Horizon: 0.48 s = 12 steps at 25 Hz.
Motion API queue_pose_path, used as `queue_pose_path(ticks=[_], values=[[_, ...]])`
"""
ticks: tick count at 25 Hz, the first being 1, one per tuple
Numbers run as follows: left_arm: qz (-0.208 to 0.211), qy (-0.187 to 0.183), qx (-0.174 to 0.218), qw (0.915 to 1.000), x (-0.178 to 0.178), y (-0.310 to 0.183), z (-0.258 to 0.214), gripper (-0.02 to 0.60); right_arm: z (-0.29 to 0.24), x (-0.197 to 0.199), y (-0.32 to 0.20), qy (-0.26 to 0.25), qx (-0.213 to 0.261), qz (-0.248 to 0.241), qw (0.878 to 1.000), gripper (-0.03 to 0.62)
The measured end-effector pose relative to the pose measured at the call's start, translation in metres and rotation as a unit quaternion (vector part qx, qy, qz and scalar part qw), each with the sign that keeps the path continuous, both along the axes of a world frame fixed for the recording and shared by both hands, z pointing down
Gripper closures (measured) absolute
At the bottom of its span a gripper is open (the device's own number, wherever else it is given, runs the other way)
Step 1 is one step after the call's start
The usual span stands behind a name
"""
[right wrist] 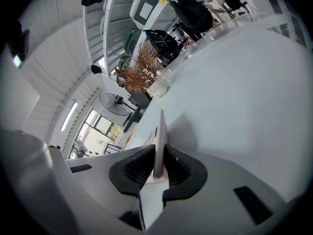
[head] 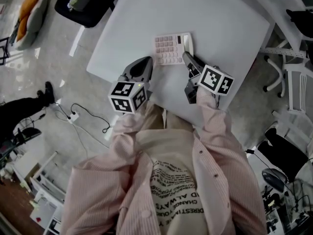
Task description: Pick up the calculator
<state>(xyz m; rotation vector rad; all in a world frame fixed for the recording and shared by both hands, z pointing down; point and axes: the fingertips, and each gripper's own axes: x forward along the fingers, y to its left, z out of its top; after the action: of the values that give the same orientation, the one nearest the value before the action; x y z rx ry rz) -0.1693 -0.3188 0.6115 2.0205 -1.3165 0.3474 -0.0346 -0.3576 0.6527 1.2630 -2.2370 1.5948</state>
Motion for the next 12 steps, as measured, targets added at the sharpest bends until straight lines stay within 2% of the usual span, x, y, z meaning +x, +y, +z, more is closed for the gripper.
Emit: queue_pose_path(ticks=[12], values=[[-0.004, -0.003, 0.018, 0.9998, -0.003, -0.002, -0.022, 0.58, -0.024, 0.001, -0.004, -0.037, 0.007, 0.013, 0.999, 0.543]])
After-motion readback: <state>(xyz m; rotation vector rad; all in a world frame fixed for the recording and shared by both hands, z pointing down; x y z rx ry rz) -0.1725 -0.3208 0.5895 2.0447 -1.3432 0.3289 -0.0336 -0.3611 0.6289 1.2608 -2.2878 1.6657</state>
